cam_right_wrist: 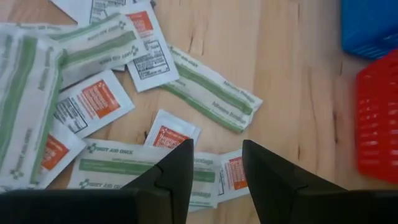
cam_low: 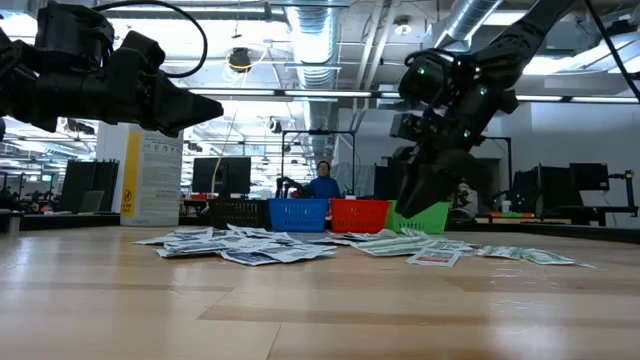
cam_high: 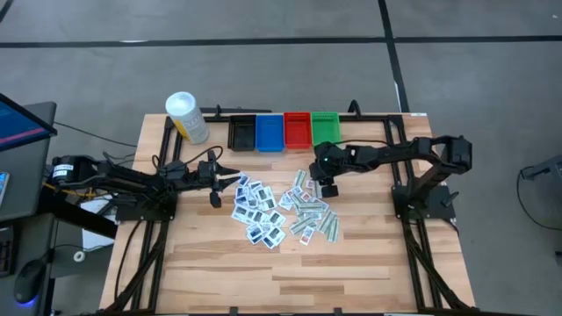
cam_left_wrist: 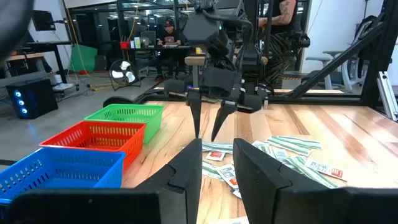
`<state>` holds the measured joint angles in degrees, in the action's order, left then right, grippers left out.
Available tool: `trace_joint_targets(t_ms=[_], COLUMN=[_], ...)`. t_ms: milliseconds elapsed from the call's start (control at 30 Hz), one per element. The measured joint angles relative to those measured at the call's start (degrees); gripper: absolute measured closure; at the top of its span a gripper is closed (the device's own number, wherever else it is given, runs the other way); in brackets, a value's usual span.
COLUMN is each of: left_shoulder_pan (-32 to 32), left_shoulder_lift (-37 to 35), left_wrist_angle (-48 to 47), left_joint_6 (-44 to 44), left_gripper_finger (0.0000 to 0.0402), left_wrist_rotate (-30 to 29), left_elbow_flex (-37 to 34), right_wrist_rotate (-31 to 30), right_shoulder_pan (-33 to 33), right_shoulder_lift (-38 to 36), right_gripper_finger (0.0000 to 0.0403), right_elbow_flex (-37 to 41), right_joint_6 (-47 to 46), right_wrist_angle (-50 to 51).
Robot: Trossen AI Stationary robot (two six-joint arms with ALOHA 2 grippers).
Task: Pick & Place First Aid Supplies
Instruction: Put the green bandage pack into the red bin
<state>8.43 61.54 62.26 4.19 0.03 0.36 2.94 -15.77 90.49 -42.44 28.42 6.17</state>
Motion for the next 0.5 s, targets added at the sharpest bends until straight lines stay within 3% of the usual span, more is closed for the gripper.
trace_joint_targets(t_ms=[500], left_shoulder_pan=[0.00], left_shoulder_lift=[0.00], left_wrist_angle=[0.21], left_joint_6=[0.00], left_gripper_finger=[0.0309], left_wrist_rotate=[-0.02], left_elbow_flex=[0.00], right_wrist_rotate=[0.12], right_shoulder_pan=[-0.90], right_shoulder_lift=[0.69], right_gripper_finger=[0.0272], right_elbow_flex=[-0.02], right_joint_6=[-1.95], right_wrist_angle=[2.12])
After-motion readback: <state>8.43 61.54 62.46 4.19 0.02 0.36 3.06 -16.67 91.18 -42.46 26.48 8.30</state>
